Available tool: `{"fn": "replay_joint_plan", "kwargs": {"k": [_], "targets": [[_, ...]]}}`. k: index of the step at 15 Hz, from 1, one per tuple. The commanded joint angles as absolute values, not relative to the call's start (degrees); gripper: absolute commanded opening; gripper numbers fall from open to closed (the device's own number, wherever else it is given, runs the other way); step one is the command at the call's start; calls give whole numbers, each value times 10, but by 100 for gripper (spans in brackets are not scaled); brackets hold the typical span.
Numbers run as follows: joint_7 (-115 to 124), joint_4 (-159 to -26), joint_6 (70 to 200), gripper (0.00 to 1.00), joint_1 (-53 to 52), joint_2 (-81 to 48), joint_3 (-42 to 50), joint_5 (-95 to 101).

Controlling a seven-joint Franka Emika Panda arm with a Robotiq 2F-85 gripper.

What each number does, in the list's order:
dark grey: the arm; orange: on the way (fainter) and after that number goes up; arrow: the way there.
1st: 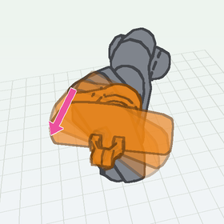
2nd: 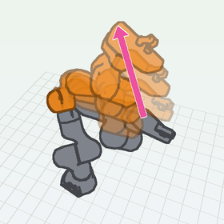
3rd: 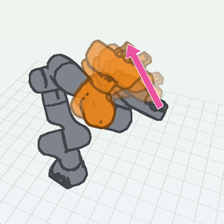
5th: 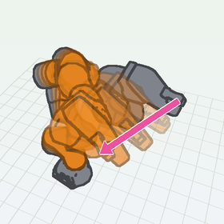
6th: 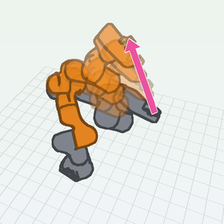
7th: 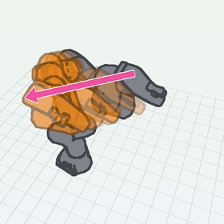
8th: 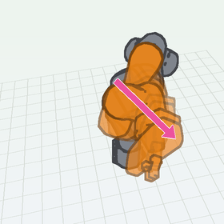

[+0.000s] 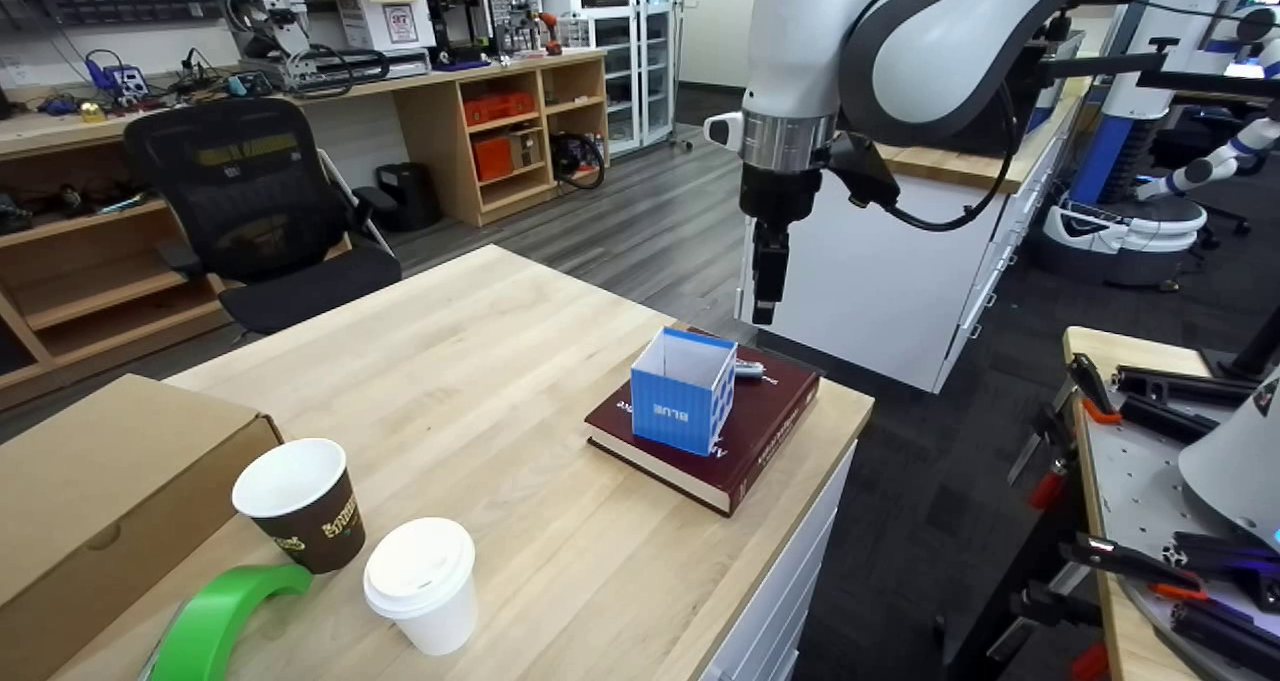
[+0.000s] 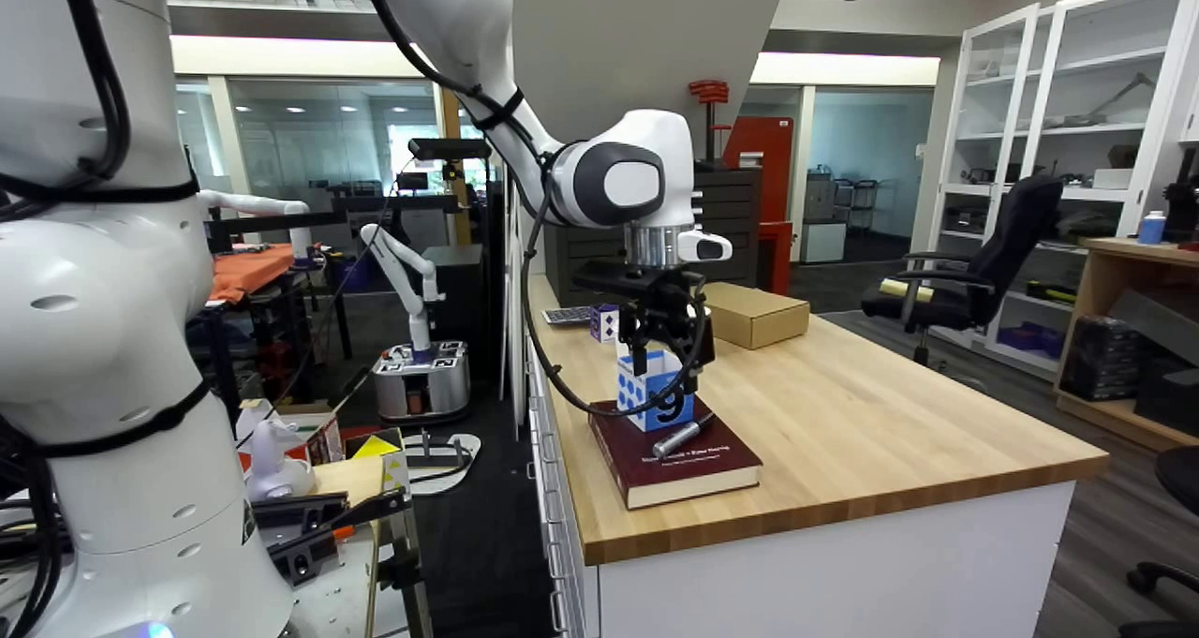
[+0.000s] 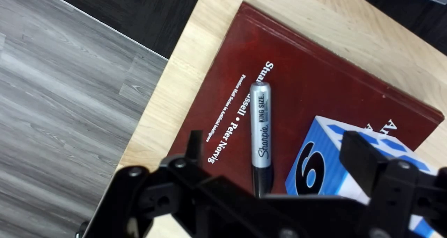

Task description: Put the marker in the box

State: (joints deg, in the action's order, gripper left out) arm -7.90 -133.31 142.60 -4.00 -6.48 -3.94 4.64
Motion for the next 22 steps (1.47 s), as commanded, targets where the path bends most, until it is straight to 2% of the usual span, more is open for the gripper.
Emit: {"fn": "replay_joint_plan", "kwargs": {"k": [1, 20, 22], "targets": [[-73, -1333, 1463, 100, -41, -91, -37, 73], [-109, -1318, 1538, 100, -37, -194, -40, 105], [-116, -1315, 1544, 73, -36, -202, -42, 104]]}}
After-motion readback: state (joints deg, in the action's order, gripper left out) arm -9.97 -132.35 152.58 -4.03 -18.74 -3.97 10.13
